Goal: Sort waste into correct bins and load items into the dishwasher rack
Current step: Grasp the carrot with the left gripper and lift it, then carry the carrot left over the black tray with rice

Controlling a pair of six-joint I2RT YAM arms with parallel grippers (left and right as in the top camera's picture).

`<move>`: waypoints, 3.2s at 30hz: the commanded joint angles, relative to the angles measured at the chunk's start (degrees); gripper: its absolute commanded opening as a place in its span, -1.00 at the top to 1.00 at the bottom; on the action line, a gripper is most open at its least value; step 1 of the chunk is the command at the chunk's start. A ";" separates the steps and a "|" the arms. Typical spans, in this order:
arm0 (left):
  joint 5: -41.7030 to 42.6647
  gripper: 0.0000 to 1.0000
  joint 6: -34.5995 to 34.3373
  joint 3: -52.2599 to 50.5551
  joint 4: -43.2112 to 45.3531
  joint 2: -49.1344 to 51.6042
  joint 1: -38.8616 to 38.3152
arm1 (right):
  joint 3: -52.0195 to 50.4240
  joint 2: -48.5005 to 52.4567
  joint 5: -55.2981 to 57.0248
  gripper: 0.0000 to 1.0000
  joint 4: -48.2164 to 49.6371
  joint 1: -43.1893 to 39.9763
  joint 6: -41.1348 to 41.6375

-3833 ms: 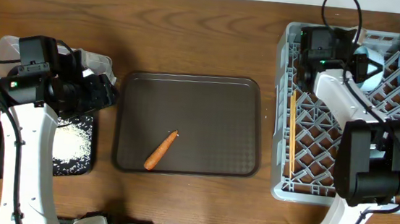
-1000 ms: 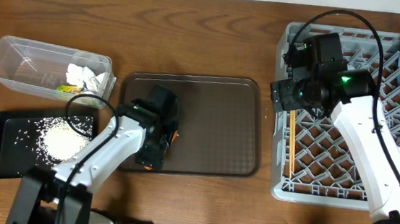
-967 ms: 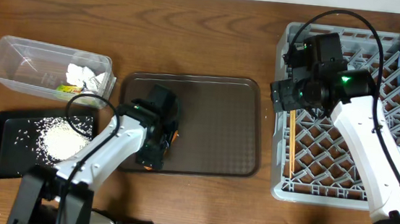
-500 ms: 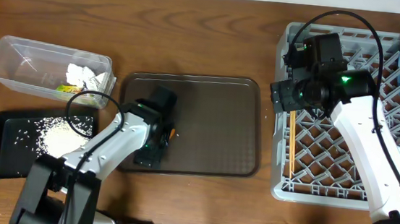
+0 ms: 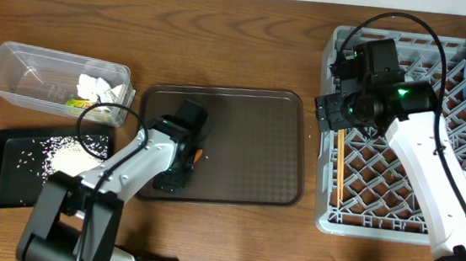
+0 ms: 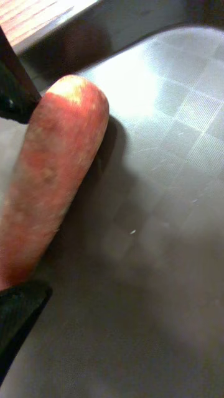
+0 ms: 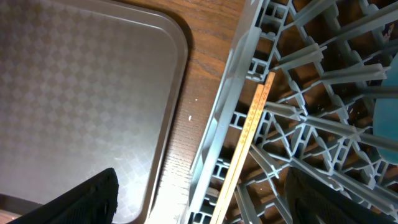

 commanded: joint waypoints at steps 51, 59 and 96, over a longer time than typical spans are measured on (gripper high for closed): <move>-3.80 0.81 34.34 -0.55 -0.70 -9.16 6.08 | -0.04 0.15 0.22 -0.69 -0.09 0.20 -0.59; -7.52 0.81 39.26 -0.55 -4.76 -21.64 17.49 | -0.04 0.15 0.20 -0.69 -0.07 0.20 -0.59; -8.55 0.42 51.74 -0.57 12.72 -3.78 55.87 | -0.04 0.15 0.20 -0.71 -0.04 0.20 -0.61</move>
